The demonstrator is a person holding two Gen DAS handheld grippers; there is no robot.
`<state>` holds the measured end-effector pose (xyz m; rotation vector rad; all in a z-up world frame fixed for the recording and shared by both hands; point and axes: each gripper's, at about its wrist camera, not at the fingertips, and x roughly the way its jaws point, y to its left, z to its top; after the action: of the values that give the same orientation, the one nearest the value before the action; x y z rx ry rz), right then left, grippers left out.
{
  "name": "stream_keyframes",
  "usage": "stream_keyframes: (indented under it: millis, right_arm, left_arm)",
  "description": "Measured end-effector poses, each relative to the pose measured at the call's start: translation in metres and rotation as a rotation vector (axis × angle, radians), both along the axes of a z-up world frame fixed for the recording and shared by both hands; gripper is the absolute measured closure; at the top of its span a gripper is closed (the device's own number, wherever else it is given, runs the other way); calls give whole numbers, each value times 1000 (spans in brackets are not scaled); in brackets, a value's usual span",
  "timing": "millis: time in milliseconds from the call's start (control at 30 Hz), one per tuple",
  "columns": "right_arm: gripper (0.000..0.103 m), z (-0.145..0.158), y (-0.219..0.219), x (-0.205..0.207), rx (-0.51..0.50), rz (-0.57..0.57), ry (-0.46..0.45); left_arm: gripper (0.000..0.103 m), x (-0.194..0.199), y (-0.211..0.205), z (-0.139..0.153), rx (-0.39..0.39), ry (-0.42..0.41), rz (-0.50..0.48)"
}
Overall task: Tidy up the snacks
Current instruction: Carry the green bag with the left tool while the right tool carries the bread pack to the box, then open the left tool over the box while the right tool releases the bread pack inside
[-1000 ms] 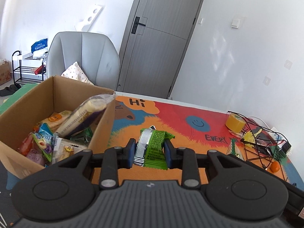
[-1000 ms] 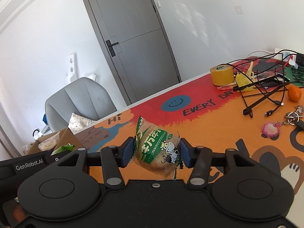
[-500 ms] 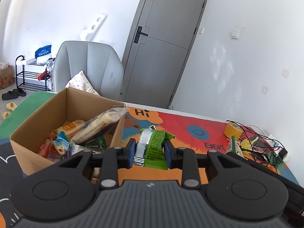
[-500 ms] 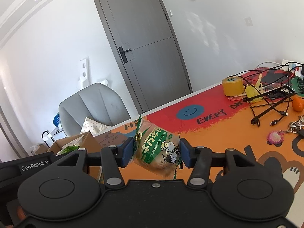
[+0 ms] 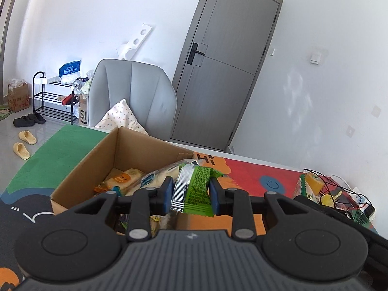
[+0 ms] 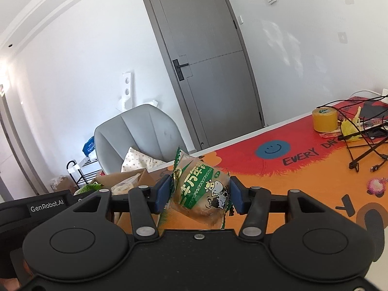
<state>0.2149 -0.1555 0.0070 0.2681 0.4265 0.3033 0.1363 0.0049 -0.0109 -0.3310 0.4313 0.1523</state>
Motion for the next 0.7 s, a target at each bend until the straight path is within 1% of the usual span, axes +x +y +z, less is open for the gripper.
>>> stream_keyframes:
  millis: [400, 700]
  right_arm:
    - [51, 7, 47, 11, -14, 92, -13]
    - [51, 11, 71, 26, -22, 145, -15]
  left_arm:
    - [73, 4, 46, 1, 0, 9, 54]
    - [73, 20, 72, -5, -12, 39, 87]
